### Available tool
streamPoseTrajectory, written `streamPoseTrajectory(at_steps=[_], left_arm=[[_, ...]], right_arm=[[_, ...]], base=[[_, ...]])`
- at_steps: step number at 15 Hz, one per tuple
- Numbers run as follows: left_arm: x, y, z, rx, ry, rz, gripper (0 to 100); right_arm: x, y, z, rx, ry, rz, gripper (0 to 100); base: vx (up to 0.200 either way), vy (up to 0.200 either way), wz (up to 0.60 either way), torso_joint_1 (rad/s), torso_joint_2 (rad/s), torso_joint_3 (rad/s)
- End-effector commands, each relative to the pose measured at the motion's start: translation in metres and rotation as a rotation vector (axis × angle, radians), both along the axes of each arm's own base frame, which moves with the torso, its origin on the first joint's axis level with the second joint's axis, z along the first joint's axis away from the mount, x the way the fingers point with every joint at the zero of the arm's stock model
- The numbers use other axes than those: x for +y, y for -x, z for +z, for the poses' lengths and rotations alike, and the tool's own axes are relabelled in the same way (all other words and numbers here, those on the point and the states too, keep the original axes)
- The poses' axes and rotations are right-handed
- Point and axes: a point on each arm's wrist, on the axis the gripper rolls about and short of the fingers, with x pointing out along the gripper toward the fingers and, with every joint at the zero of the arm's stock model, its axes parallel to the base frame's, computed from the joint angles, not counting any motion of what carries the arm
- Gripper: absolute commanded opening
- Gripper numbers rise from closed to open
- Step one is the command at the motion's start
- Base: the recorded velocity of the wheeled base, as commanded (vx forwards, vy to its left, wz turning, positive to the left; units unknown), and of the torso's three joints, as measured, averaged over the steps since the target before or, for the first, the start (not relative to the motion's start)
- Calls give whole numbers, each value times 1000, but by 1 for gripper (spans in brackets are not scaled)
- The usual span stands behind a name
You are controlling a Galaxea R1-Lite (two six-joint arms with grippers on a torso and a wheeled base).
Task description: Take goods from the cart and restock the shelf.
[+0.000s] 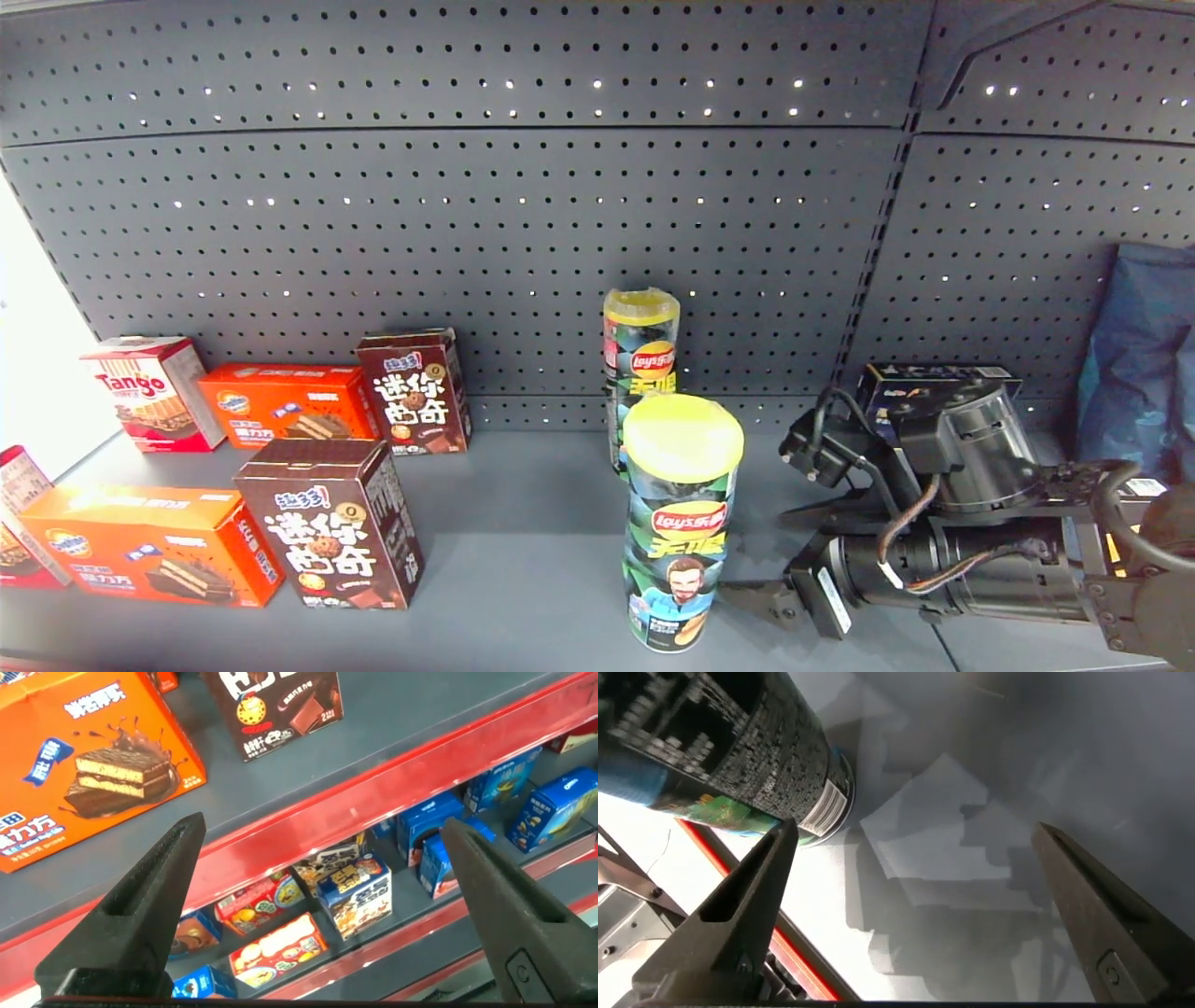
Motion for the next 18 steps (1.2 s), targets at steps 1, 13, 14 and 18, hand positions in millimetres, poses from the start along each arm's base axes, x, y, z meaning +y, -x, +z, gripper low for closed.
streamPoseTrajectory(at_steps=[1,13,14,18], left_arm=[[0,0,0,3,0,0,100],[0,0,0,5,0,-3,100],[0,0,0,6,0,-3,100],[0,0,0,6,0,-4,100]], right_arm=[[3,-1,-3,7,5,6,100],[10,-9,-7,13,12,10,100],[12,-10,-7,7,7,13,100],[13,-11,-11,15,14,14,100]], base=[[0,0,0,0,0,0],[0,0,0,0,0,0],[0,0,0,0,0,0],[0,0,0,0,0,0]])
